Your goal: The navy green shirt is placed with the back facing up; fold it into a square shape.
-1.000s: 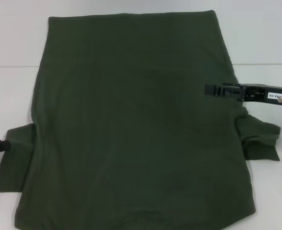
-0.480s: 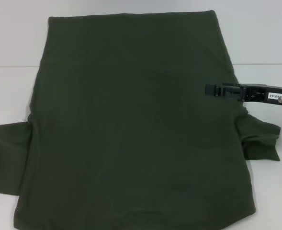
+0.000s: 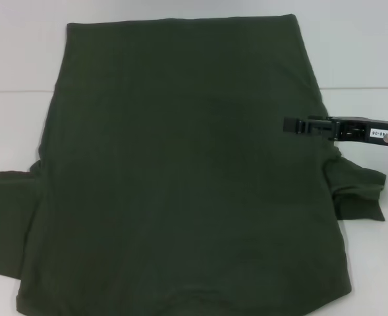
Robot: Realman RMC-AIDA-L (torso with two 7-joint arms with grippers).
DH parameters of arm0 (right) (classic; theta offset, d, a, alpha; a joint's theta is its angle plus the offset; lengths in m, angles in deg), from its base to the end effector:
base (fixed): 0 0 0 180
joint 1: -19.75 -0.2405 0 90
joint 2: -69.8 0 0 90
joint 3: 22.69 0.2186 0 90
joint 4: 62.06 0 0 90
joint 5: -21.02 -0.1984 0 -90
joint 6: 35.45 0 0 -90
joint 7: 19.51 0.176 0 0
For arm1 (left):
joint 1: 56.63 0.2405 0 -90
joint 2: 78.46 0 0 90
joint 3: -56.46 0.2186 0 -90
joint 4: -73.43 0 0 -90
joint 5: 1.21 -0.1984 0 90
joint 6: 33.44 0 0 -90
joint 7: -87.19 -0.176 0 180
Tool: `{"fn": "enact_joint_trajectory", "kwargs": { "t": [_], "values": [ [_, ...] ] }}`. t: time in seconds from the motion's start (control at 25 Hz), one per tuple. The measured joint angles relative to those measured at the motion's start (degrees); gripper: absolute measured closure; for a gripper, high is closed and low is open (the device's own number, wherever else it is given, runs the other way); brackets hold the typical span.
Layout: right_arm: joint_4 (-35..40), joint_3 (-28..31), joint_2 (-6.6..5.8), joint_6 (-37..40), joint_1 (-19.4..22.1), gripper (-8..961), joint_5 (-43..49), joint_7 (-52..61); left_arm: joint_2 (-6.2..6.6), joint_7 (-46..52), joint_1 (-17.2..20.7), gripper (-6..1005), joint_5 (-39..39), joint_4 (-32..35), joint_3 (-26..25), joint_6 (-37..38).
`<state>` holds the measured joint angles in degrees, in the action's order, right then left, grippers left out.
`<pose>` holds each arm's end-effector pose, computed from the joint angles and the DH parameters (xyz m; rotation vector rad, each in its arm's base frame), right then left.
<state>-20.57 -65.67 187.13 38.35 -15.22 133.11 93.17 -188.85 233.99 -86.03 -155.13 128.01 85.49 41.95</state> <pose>0.2055 0.3803 0.0165 -2.3782 1.2080 0.7110 -0.3550 0.3360 0.1273 -1.6746 -1.7175 -0.0772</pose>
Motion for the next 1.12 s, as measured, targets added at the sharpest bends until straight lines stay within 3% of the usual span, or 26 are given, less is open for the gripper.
{"fn": "enact_joint_trajectory", "kwargs": {
  "t": [0.28,0.52,0.84,1.04,1.12],
  "values": [
    [0.00,0.00,0.00,0.00,0.06,36,-0.03,0.00,0.32,0.56,-0.38,988,-0.66,0.32,0.45,-0.58],
    [0.00,-0.22,0.00,0.00,-0.04,36,0.02,0.00,1.29,0.38,-2.58,987,-0.70,1.20,2.08,3.45],
    [-0.48,-0.40,0.00,0.20,-0.15,35,0.07,0.00,-0.16,1.93,-5.55,984,-0.30,6.53,2.44,14.26],
    [-0.52,-0.16,0.01,0.37,-0.07,35,0.07,0.00,-0.59,4.44,-8.92,983,-0.21,6.58,2.37,18.84],
    [-0.53,-0.12,0.00,0.36,0.02,35,0.07,0.00,-1.37,5.86,-10.39,982,-0.20,6.32,2.37,19.40]
  ]
}}
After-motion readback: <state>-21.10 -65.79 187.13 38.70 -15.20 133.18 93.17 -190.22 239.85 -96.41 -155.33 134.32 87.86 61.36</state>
